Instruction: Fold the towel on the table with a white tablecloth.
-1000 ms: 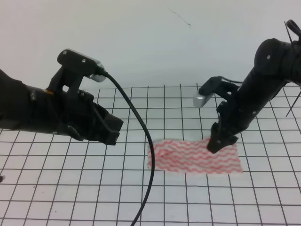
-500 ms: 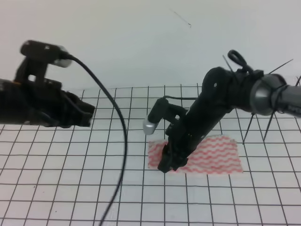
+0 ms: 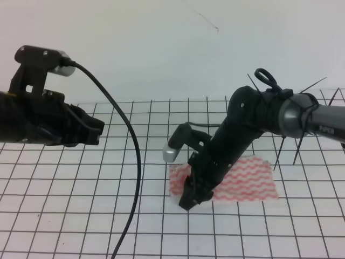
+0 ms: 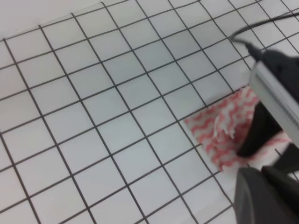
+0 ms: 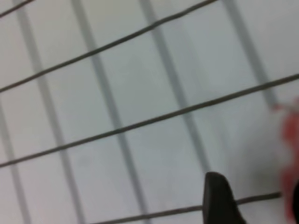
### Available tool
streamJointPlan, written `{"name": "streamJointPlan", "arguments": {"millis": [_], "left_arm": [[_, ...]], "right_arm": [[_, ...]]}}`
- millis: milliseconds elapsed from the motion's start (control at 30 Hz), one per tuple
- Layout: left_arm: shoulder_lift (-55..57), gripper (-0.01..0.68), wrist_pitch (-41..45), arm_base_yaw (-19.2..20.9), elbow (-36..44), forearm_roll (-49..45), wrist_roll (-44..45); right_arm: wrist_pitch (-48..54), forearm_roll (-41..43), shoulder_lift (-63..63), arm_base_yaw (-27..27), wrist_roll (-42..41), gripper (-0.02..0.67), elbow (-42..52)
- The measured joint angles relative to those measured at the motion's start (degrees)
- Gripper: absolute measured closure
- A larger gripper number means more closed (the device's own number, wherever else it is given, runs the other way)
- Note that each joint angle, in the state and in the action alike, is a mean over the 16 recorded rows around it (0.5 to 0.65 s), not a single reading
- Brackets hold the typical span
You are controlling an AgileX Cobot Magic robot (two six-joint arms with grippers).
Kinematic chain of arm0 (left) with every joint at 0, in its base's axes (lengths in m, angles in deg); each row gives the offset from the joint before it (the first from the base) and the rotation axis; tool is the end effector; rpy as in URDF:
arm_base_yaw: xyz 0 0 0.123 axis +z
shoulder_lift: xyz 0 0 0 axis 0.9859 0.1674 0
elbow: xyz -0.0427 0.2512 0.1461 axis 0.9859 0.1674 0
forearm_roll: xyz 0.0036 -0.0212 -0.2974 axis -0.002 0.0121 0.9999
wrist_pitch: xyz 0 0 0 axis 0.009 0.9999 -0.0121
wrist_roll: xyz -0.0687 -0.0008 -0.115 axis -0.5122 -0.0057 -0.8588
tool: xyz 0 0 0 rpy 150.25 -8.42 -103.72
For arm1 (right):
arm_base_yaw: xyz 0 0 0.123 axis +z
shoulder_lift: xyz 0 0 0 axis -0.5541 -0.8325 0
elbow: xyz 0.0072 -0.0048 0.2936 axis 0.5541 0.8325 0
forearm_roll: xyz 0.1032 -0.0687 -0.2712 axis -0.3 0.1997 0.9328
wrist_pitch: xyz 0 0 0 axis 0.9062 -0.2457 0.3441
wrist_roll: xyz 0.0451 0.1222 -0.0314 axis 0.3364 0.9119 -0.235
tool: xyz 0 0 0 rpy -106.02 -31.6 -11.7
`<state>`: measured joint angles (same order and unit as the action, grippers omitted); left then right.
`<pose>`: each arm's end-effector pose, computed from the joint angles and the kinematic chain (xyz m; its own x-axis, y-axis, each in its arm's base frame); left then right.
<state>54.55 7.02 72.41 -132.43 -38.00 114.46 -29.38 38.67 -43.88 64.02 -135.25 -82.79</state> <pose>0.3468 -0.1041 0.2928 -0.6216 0.1589 -0.7671 0.4803 0.8509 -0.2129 0.4036 0.3057 0.0784 -0.3835 -0.8185 -0.4277 -0.9218 0.3112 0.2311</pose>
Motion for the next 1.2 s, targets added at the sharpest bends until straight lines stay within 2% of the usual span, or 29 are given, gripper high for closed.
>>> {"name": "streamJointPlan", "arguments": {"millis": [167, 300, 633, 767, 900, 1200], "left_arm": [[0.0, 0.673, -0.1, 0.0, 0.0, 0.0, -0.1], [0.0, 0.673, -0.1, 0.0, 0.0, 0.0, -0.2], [0.0, 0.673, 0.2, 0.0, 0.0, -0.2, -0.3], [0.0, 0.673, 0.4, 0.0, 0.0, -0.3, 0.0], [0.0, 0.673, 0.5, 0.0, 0.0, -0.4, 0.2], [0.1, 0.673, 0.6, 0.0, 0.0, -0.4, 0.5]], "right_arm": [[5.2, -0.9, -0.3, 0.0, -1.8, 0.314, -2.2], [7.6, 1.0, -0.4, 0.0, 0.2, 0.317, -5.3], [9.0, 19.0, 0.1, -1.3, 16.3, 0.334, -13.2], [10.5, 25.1, 0.5, -3.6, 19.0, 0.341, -14.6], [12.6, 26.3, 1.0, -6.8, 15.0, 0.344, -15.0], [14.1, 20.5, 0.5, -12.7, -3.8, 0.344, -15.0]]}}
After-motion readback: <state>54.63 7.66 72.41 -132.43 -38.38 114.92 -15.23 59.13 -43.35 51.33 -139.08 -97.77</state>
